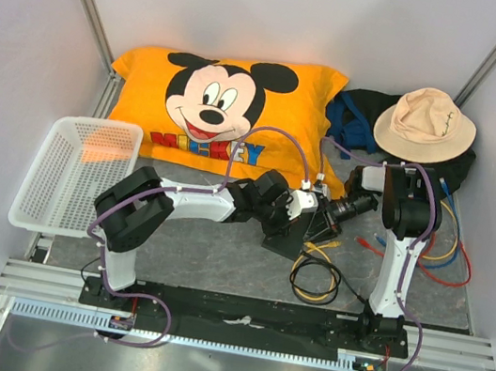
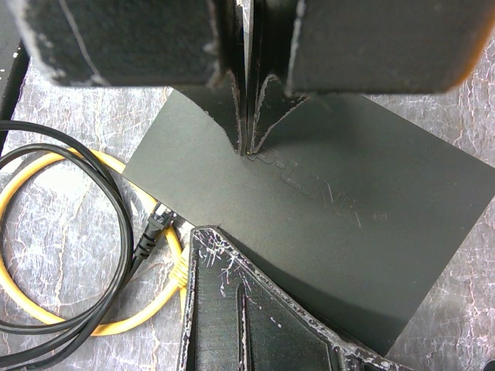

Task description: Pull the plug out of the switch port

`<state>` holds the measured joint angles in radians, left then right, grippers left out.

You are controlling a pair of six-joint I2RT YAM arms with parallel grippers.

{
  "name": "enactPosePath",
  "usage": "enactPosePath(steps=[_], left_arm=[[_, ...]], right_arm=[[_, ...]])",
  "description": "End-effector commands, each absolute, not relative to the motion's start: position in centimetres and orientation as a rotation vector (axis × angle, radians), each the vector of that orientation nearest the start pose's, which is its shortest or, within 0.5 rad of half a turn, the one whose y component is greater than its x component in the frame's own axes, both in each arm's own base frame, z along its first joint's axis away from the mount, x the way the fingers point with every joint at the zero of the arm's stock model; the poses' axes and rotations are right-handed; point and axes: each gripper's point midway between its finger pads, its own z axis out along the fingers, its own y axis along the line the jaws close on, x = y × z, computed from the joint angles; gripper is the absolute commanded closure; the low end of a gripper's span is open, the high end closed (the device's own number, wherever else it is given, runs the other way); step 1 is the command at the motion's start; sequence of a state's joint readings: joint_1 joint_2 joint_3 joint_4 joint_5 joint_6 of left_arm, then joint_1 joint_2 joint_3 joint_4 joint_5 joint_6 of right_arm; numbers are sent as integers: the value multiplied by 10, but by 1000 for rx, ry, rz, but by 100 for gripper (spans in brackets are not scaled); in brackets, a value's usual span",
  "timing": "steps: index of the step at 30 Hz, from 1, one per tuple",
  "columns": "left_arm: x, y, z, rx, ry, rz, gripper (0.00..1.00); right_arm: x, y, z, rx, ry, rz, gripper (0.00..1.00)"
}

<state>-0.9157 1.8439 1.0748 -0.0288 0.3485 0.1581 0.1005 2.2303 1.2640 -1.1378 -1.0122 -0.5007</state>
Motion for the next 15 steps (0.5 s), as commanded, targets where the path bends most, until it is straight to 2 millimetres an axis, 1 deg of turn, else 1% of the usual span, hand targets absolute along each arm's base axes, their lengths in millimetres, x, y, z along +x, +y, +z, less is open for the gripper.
enactPosePath(steps=[1, 8, 15], left_arm=[[208, -322, -33, 1533, 2278, -525, 98], [208, -322, -33, 1529, 2279, -529, 98], [209, -322, -33, 1532, 2274, -524, 98]], right_arm=[[237, 156, -25, -575, 2946, 1525, 64], [234, 150, -25, -570, 3007, 1476, 56], [231, 148, -24, -578, 3024, 1471, 56]])
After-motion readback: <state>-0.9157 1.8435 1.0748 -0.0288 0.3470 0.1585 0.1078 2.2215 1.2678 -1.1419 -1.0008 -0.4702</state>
